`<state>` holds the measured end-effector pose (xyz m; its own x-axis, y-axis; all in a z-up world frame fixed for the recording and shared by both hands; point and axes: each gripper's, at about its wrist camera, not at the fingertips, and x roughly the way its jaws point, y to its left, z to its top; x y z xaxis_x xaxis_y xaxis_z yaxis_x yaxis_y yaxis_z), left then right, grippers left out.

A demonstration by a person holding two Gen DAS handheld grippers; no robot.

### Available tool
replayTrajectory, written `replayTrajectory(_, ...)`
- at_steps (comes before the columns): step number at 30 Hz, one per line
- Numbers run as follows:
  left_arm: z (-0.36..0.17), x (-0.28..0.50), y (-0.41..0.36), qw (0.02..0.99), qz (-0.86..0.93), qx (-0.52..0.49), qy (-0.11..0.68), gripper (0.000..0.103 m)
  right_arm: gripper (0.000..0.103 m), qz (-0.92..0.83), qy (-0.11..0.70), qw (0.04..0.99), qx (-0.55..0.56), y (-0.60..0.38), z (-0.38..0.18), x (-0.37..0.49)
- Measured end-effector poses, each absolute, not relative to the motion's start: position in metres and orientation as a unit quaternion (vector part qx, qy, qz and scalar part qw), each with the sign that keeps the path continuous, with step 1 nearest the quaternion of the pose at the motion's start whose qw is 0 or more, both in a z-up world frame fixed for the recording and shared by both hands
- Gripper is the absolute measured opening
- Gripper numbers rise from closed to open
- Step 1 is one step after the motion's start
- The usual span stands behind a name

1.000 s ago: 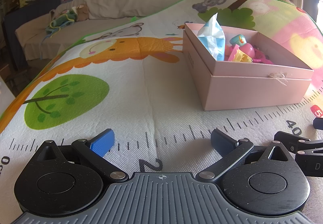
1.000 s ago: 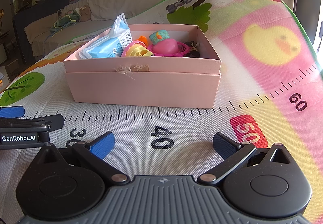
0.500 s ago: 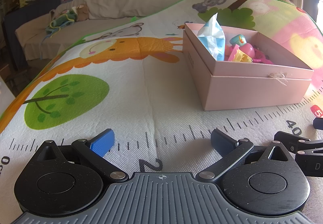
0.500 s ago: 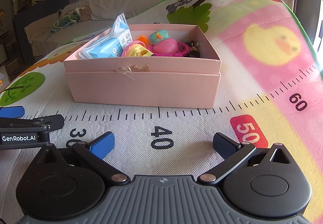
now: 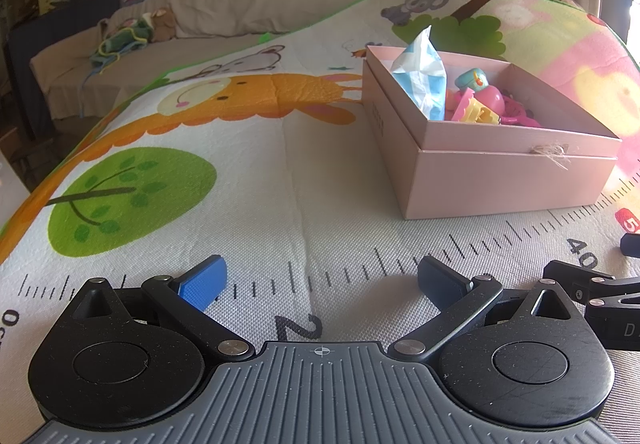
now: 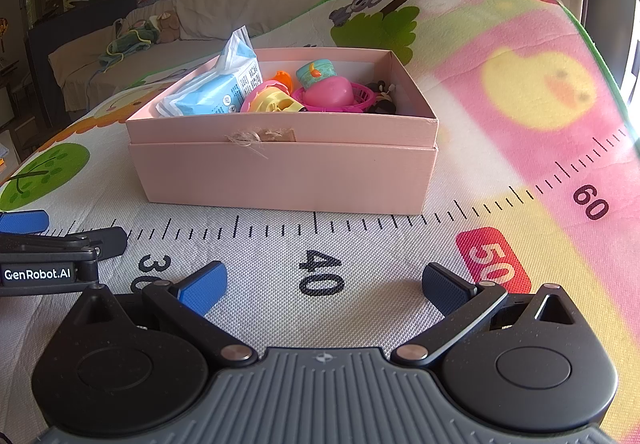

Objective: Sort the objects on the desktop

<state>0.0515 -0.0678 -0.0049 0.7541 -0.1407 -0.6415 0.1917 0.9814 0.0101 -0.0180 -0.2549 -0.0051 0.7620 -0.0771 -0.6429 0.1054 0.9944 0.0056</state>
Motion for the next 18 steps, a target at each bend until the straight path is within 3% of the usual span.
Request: replayTrajectory(18, -0.0040, 0.0518, -0.0695, 0.936, -0.089, 0.038, 0.339, 0.103, 0.103, -0.049, 0.341, 0.938, 0.020, -0.2548, -0.0051, -0.0184)
